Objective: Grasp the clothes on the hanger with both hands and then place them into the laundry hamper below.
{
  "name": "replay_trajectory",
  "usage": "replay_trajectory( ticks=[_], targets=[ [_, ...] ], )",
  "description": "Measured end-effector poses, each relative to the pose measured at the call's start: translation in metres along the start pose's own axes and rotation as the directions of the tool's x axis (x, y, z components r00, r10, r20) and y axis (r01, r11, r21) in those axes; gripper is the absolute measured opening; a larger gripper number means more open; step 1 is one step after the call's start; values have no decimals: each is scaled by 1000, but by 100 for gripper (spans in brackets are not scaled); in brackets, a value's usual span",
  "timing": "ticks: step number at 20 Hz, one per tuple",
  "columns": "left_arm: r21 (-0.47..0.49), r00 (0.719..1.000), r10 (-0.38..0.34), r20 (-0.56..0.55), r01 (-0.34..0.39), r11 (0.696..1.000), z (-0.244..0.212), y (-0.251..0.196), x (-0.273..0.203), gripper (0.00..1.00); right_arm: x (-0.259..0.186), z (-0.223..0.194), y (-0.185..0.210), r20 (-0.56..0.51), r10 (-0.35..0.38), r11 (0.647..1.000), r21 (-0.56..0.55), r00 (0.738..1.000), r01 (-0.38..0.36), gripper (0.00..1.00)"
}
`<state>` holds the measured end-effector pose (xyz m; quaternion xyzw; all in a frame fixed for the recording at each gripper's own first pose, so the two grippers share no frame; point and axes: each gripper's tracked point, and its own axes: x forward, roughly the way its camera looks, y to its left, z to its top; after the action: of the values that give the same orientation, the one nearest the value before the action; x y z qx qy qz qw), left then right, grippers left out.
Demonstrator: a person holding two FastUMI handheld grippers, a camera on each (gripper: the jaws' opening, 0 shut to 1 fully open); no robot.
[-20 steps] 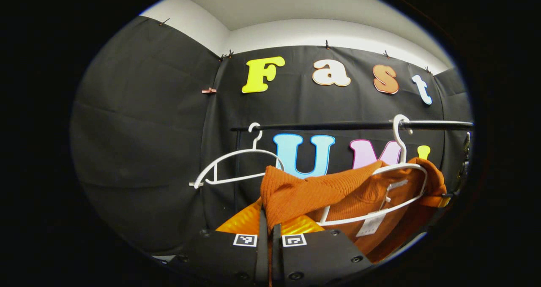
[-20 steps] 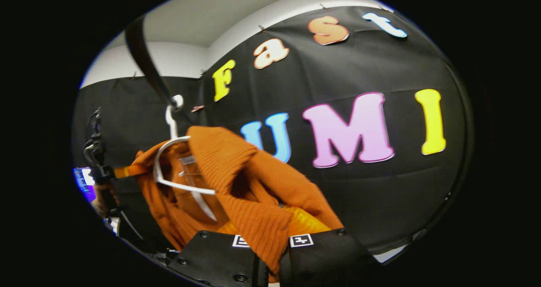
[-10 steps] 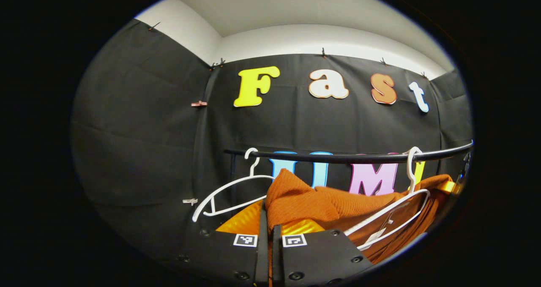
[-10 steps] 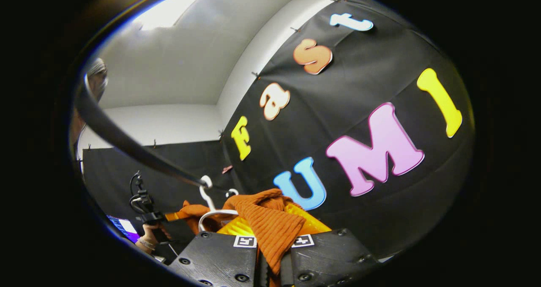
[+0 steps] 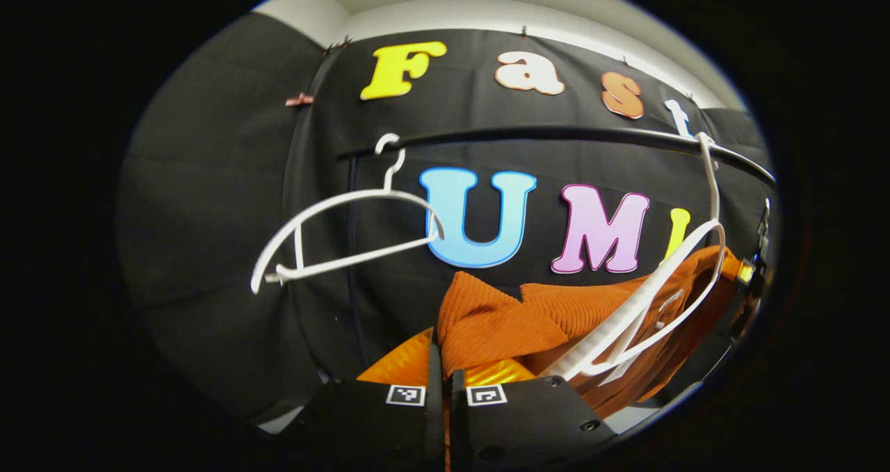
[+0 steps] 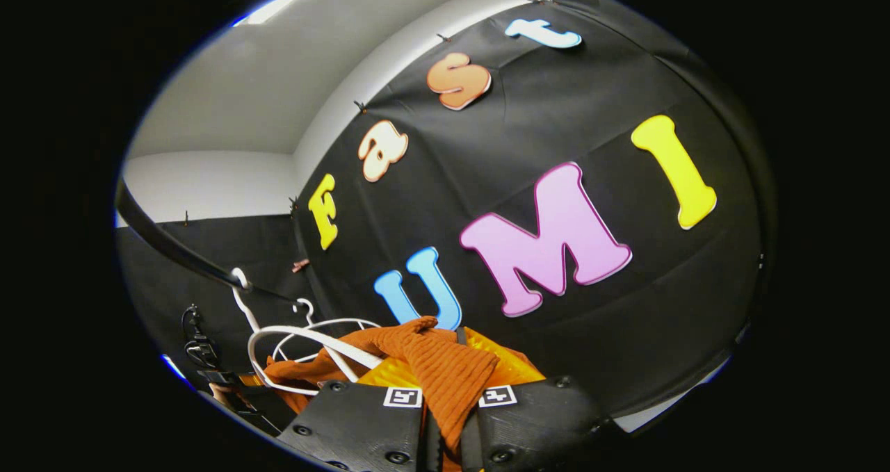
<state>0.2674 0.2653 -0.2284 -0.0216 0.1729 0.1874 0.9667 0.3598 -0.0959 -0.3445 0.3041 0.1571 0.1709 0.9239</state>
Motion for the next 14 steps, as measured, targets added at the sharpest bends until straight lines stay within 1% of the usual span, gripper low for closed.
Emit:
replay_trajectory(
  ticks=[2, 3, 4, 5, 6, 7, 8, 9, 10, 11, 13, 14],
  targets=[
    [-45, 1000, 9, -29, -10, 999, -23, 6, 1, 7, 0, -20, -8, -46, -34, 999, -40, 998, 32, 10],
    [-49, 998, 22, -51, -25, 999, -35, 7, 1, 8, -1, -33, -16, -75, -56, 997, -64, 996, 51, 14],
    [-47, 996, 37, -77, -40, 998, -47, 8, 2, 7, -4, -44, -21, -106, -77, 995, -75, 991, 69, 14],
    [-45, 994, 48, -102, -53, 998, -59, 7, -1, 7, -7, -55, -26, -131, -98, 993, -78, 987, 89, 10],
    [-44, 991, 54, -124, -60, 997, -73, 4, -6, 7, -12, -63, -27, -153, -112, 992, -71, 982, 102, 10],
    [-50, 989, 48, -140, -56, 997, -84, -1, -12, 7, -16, -72, -26, -180, -125, 991, -64, 976, 115, 14],
    [-66, 988, 35, -149, -45, 997, -91, -9, -19, 7, -20, -81, -23, -206, -136, 990, -70, 969, 124, 10],
    [-80, 987, 21, -158, -34, 996, -95, -18, -25, 7, -23, -89, -17, -227, -140, 989, -85, 964, 123, 14],
    [-99, 987, 11, -163, -28, 995, -97, -28, -29, 7, -28, -97, -9, -247, -133, 989, -99, 960, 112, 14],
    [-124, 986, -6, -168, -15, 992, -99, -38, -34, 7, -33, -104, 3, -266, -117, 990, -110, 957, 90, 10],
    [-161, 983, -55, -177, 26, 987, -103, -61, -43, 7, -39, -116, 31, -305, -75, 992, -115, 949, 41, 10],
    [-168, 983, -71, -172, 42, 985, -101, -72, -48, 7, -40, -121, 43, -320, -56, 993, -117, 946, 19, 14]
  ],
)
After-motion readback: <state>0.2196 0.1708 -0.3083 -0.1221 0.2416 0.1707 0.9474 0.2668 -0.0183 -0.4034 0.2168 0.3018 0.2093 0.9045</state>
